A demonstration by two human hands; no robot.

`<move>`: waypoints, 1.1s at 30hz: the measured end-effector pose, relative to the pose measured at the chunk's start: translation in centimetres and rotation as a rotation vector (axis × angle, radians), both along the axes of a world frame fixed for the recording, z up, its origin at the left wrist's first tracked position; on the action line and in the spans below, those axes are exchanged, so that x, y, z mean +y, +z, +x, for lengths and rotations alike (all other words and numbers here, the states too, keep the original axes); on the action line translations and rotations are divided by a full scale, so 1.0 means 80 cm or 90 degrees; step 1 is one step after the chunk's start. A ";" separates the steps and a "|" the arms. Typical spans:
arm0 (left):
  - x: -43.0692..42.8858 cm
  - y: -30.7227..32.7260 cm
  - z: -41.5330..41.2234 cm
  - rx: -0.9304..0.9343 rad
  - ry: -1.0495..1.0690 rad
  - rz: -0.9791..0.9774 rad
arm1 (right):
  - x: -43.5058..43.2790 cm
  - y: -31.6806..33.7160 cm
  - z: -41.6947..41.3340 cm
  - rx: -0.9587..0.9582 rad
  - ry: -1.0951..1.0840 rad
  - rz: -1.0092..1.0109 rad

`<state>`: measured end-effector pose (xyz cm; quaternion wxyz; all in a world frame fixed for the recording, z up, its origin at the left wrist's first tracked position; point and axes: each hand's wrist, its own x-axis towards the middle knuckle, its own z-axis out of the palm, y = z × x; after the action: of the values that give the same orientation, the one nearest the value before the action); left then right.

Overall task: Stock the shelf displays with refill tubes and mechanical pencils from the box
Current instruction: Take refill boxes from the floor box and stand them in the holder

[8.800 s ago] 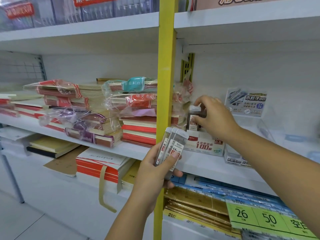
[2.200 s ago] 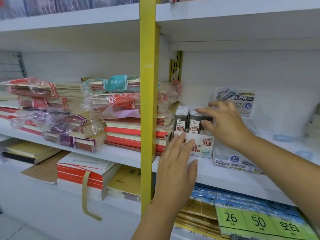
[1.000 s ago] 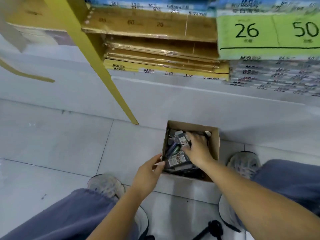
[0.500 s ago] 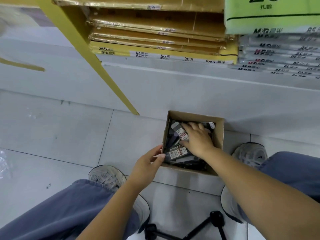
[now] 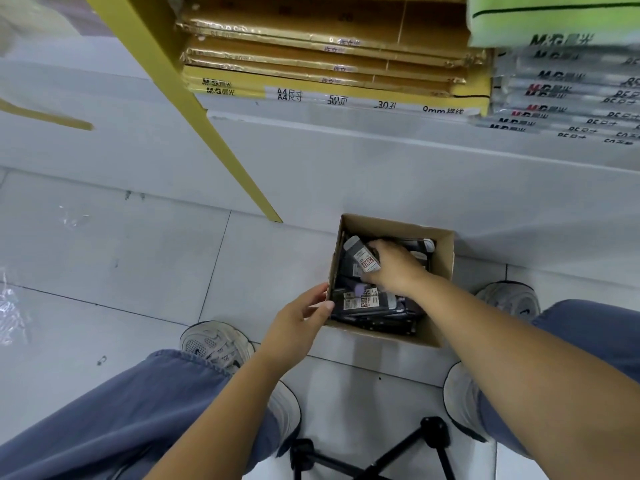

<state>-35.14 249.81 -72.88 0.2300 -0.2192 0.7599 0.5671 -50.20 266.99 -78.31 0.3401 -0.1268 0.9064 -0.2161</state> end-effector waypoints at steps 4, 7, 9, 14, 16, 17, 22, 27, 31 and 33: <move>0.001 0.000 0.000 -0.002 0.003 0.002 | 0.001 0.007 -0.002 -0.041 0.090 0.061; 0.003 0.002 0.000 -0.011 0.014 0.004 | 0.003 0.011 -0.004 -0.081 0.077 0.044; 0.004 0.003 0.001 -0.016 0.024 0.006 | 0.007 0.016 -0.005 -0.107 0.029 0.010; 0.006 0.005 0.003 -0.016 0.040 0.015 | 0.022 0.049 -0.023 -0.132 -0.087 -0.126; 0.006 0.005 0.003 -0.017 0.043 0.017 | 0.028 0.063 -0.029 -0.181 -0.052 -0.133; 0.006 0.006 0.003 -0.018 0.043 0.018 | 0.029 0.068 -0.027 -0.213 -0.018 -0.122; 0.007 0.005 0.003 -0.010 0.052 0.023 | 0.027 0.046 0.018 -0.191 0.135 0.019; 0.006 0.003 0.003 -0.014 0.049 0.025 | 0.019 0.026 0.026 -0.101 0.189 0.063; 0.003 0.000 0.001 -0.017 0.044 0.025 | 0.019 0.017 0.029 -0.097 0.174 0.046; 0.002 0.000 0.001 -0.017 0.047 0.033 | 0.022 0.013 0.029 -0.117 0.167 0.041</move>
<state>-35.08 250.01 -72.90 0.2243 -0.2487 0.7332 0.5919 -47.87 268.79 -77.24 0.4508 -0.2125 0.8536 -0.1517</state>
